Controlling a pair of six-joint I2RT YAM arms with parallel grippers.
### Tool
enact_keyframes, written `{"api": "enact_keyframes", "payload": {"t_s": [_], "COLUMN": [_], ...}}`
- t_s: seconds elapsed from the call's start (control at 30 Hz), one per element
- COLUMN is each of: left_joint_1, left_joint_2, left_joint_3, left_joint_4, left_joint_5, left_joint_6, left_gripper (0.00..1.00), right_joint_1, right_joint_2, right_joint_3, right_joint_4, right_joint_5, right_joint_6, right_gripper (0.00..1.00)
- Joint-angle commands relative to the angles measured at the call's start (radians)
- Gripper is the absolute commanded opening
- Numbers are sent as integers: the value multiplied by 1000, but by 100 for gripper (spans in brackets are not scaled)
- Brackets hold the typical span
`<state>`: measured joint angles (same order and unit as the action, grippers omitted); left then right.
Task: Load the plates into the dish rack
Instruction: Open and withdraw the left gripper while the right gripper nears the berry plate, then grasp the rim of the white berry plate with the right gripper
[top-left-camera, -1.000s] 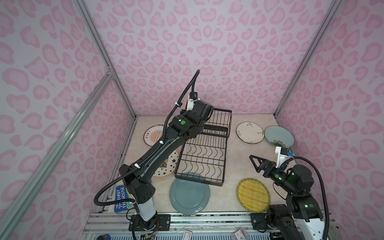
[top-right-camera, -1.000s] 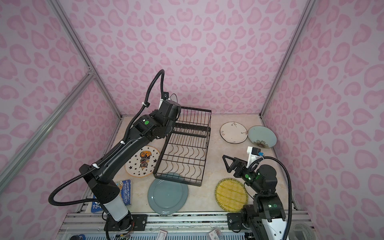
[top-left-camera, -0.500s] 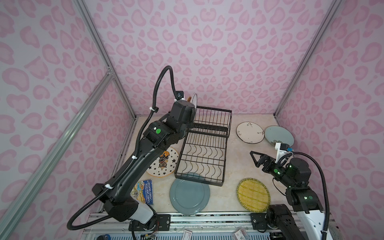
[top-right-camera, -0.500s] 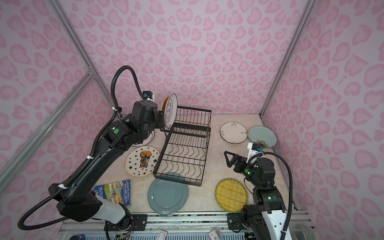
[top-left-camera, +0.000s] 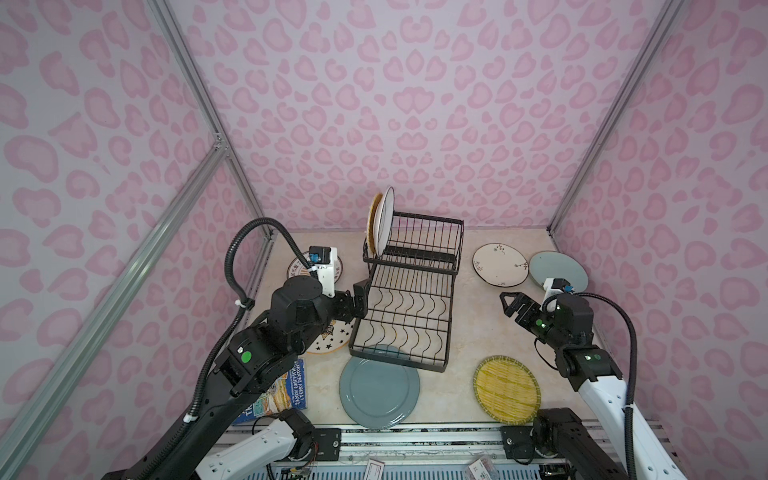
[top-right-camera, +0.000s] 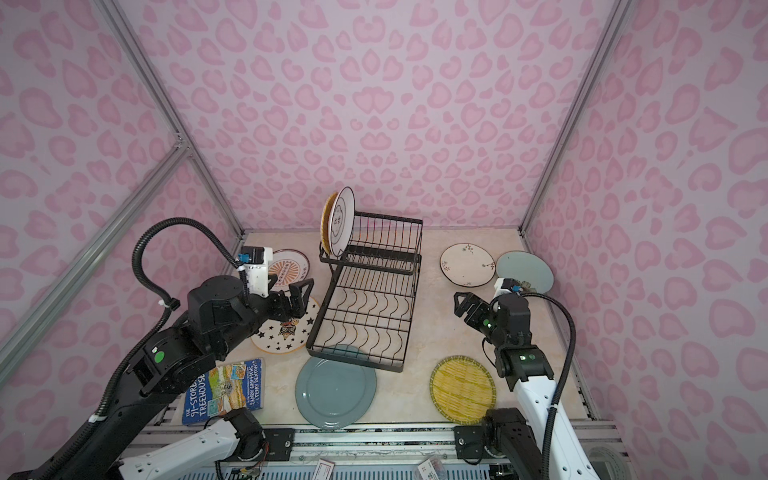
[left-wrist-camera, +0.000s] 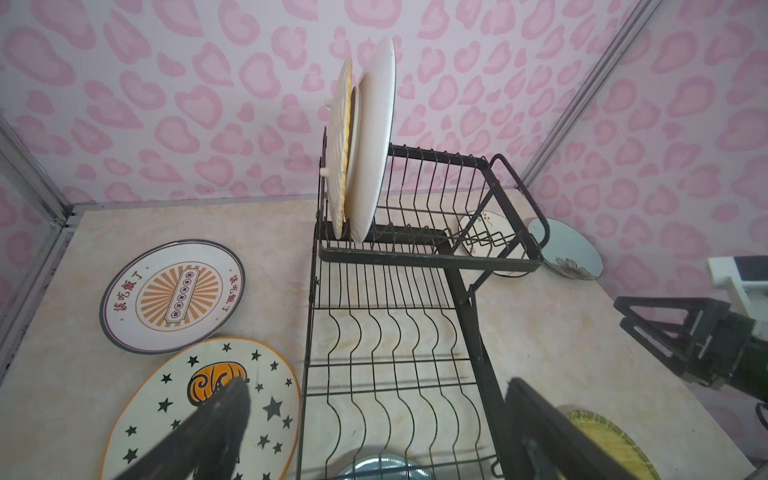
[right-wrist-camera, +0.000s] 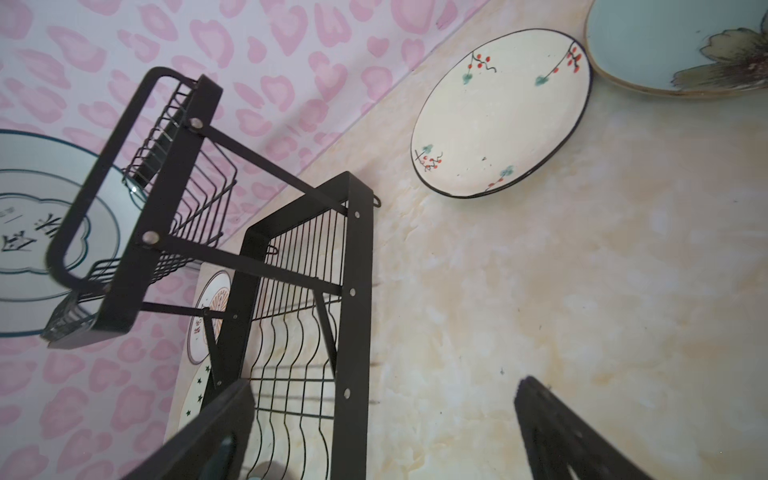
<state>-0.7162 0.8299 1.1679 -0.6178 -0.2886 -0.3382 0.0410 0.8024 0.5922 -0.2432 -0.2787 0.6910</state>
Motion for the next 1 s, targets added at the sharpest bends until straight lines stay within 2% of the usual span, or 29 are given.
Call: {"api": "enact_keyframes", "payload": {"t_s": [0.0, 0.13, 0.3, 0.43, 0.5, 0.6, 0.77, 0.87, 0.97], "left_joint_1": [-1, -2, 0, -1, 0, 1, 19, 42, 73], "left_joint_2": [-58, -124, -147, -157, -148, -119, -111, -110, -81], "left_joint_3": [-66, -182, -277, -360, -365, -331, -338, -359, -350], "left_joint_4": [73, 105, 107, 184, 200, 155, 151, 188, 188], "left_joint_5": [95, 196, 162, 263, 343, 405, 385, 456, 506], "left_joint_6": [18, 1, -13, -7, 1, 17, 26, 18, 3], "left_gripper": [97, 97, 97, 97, 97, 97, 96, 96, 96], "right_joint_1": [-28, -75, -103, -110, -111, -119, -141, -159, -162], "right_joint_2": [80, 199, 382, 541, 621, 730, 848, 919, 970], "right_joint_3": [0, -2, 52, 95, 138, 225, 294, 332, 363], "right_joint_4": [79, 167, 232, 290, 308, 275, 301, 323, 324], "right_joint_5": [84, 83, 84, 82, 71, 47, 23, -20, -16], "right_joint_6": [36, 72, 97, 129, 129, 99, 122, 162, 180], "right_gripper": [97, 96, 92, 90, 90, 89, 87, 83, 83]}}
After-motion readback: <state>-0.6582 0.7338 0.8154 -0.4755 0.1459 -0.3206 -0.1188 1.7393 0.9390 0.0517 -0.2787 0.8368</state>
